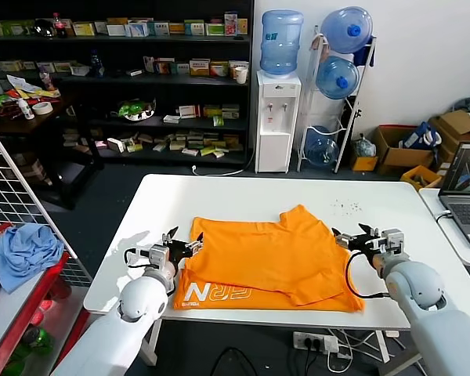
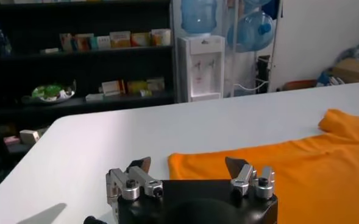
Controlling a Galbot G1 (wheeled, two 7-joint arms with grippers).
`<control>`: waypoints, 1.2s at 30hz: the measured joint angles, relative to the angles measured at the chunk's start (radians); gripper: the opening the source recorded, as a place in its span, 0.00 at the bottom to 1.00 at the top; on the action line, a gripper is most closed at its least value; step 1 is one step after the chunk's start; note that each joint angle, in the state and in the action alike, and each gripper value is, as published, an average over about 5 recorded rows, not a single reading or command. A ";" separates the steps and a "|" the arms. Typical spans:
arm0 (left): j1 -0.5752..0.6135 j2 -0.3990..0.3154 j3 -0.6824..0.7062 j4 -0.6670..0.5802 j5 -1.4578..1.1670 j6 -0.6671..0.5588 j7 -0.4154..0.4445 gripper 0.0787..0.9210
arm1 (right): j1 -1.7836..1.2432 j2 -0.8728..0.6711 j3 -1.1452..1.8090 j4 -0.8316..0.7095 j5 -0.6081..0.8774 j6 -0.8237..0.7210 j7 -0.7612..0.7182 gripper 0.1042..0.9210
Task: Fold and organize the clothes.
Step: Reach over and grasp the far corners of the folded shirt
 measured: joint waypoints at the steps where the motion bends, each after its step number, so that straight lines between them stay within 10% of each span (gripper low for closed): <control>1: -0.018 -0.007 0.006 0.021 -0.003 0.003 0.000 0.88 | 0.022 0.010 -0.008 -0.026 -0.008 0.001 -0.012 0.88; 23: -0.238 -0.141 0.061 0.347 -0.010 0.044 0.005 0.88 | 0.281 0.206 -0.080 -0.459 -0.194 0.069 -0.169 0.87; 36: -0.225 -0.137 0.060 0.371 0.000 0.039 0.015 0.61 | 0.296 0.246 -0.084 -0.507 -0.225 0.087 -0.160 0.45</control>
